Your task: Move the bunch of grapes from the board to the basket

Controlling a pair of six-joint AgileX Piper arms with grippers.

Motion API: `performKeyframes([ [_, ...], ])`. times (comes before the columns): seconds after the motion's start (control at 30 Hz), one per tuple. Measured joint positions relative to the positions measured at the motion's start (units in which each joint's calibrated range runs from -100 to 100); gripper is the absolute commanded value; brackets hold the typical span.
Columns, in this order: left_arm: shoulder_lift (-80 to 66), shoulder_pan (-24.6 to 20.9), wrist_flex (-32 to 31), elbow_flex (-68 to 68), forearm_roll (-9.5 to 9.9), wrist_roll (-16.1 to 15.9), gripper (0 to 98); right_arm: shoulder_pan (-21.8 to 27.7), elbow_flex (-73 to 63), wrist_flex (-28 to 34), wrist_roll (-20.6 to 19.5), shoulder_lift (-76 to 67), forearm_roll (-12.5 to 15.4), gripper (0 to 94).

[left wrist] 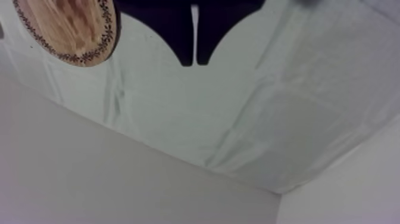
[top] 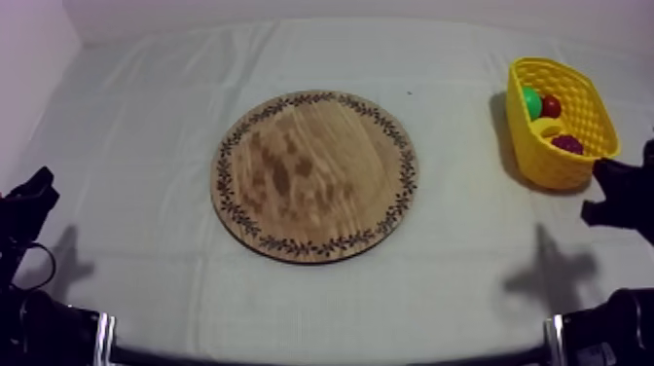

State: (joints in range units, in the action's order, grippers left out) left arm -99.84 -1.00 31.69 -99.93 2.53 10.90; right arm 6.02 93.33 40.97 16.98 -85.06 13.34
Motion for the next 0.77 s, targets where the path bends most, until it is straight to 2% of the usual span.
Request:
performKeyframes([
  [0.07,0.0,0.0,0.0,0.0,0.0,0.0,0.0,-0.9,1.4,0.9,-0.2,-3.6,-0.6,0.4],
  [0.17,0.0,0.0,0.0,0.0,0.0,0.0,0.0,-2.9,3.0,2.0,-2.2,-8.0,-4.8,0.4],
  [0.37,0.0,0.0,0.0,0.0,0.0,0.0,0.0,-5.5,5.6,-2.4,-10.8,-10.5,-10.3,0.5],
  [0.57,0.0,0.0,0.0,0.0,0.0,0.0,0.0,-7.0,6.2,-3.7,-15.7,-10.6,-11.3,0.4],
  [0.67,0.0,0.0,0.0,0.0,0.0,0.0,0.0,-7.6,6.2,-3.7,-16.0,-10.6,-11.4,0.4],
  [0.77,0.0,0.0,0.0,0.0,0.0,0.0,0.0,-7.7,6.2,-3.7,-14.6,-10.6,-11.4,0.4],
])
